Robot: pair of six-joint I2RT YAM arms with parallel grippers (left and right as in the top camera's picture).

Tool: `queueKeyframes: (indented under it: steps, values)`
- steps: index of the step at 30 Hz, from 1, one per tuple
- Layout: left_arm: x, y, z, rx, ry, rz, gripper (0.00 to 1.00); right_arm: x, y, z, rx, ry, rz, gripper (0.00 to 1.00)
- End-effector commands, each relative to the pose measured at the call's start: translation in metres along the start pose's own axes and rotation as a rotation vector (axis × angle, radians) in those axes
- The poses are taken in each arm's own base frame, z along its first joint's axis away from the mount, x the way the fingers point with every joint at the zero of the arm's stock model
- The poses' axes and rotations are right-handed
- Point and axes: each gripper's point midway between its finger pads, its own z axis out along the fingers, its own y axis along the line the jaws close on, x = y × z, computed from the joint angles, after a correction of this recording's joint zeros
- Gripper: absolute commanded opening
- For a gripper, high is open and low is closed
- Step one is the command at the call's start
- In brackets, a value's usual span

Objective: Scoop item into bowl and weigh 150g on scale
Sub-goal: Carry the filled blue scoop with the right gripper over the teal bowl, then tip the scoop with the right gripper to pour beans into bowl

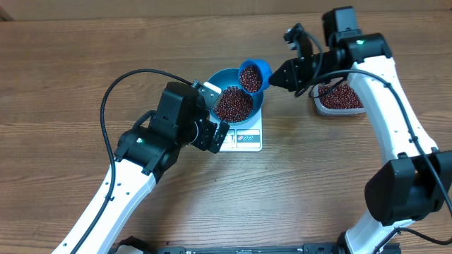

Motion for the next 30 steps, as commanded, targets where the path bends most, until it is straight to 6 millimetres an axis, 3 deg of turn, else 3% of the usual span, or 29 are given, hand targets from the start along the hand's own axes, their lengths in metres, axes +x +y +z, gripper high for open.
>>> queueKeyframes:
  steps: [1, 15, 30]
  values:
    - [-0.001, 0.003, 0.000, -0.008, -0.005, 0.012, 1.00, -0.014, 0.013, -0.007, 0.099, -0.033, -0.140, 0.04]
    - [-0.001, 0.003, 0.000, -0.007, -0.004, 0.012, 0.99, -0.020, 0.018, 0.016, 0.326, 0.010, -0.323, 0.04]
    - [-0.001, 0.003, 0.000, -0.008, -0.005, 0.012, 1.00, -0.019, 0.027, 0.023, 0.335, 0.031, -0.411, 0.04]
